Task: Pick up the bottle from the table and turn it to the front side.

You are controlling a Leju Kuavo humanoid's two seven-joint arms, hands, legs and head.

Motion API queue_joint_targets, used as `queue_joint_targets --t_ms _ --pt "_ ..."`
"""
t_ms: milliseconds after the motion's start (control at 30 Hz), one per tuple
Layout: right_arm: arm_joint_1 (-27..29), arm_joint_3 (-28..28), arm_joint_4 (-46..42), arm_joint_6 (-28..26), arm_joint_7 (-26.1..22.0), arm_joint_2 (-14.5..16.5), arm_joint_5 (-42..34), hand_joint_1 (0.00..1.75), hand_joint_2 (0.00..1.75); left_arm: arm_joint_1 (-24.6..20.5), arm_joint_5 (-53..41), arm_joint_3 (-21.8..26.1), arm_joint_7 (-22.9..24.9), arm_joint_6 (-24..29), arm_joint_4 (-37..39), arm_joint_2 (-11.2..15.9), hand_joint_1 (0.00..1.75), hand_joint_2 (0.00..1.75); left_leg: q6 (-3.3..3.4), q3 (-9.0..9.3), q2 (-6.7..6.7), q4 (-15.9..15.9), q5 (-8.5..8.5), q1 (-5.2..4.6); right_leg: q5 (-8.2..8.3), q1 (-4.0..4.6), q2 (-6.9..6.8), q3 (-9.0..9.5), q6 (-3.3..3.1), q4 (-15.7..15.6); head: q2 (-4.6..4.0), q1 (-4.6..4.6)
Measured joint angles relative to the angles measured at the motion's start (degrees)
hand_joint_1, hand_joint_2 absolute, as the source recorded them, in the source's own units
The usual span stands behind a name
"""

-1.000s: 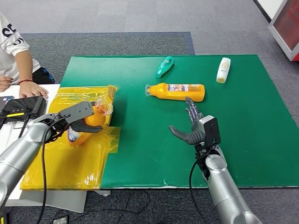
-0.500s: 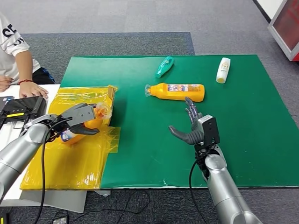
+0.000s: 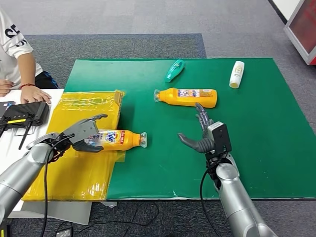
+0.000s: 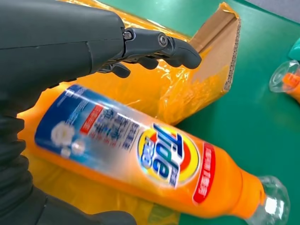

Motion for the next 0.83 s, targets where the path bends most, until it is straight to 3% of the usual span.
queue_joint_targets --t_ms 333,400,567,833 --pt "0.01 0.51 0.26 -0.26 0.01 0.0 0.25 0.0 1.75 4.21 3.04 3.96 -2.81 0.21 -2.73 -0.3 0.0 1.75 0.0 0.0 0.0 0.0 0.0 0.0 0.0 0.0 0.0 -0.01 0.0 0.0 0.01 0.0" --pt "0.0 0.67 0.26 0.05 -0.08 0.0 0.27 0.0 1.75 5.36 6.67 5.17 -4.98 -2.44 -3.55 -0.44 0.0 1.75 0.0 0.0 0.0 0.0 0.0 0.0 0.0 0.0 0.0 0.0 0.0 0.0 0.01 -0.01" --pt "-0.4 1.84 0.44 1.24 -0.62 0.02 -0.01 0.0 1.75 10.94 22.16 10.03 -13.91 -16.62 -7.54 -1.32 0.0 1.75 -0.03 0.0 0.01 0.0 -0.05 0.0 -0.04 0.0 0.01 -0.02 -0.01 0.0 0.0 -0.01" --pt "-0.73 3.44 0.48 1.38 -0.77 0.07 -0.21 0.0 1.75 16.63 26.31 14.52 -17.21 -22.18 -10.72 -3.11 0.0 1.75 0.01 -0.01 0.0 0.0 -0.08 0.0 -0.09 0.0 0.0 0.0 0.0 0.0 0.0 -0.01"
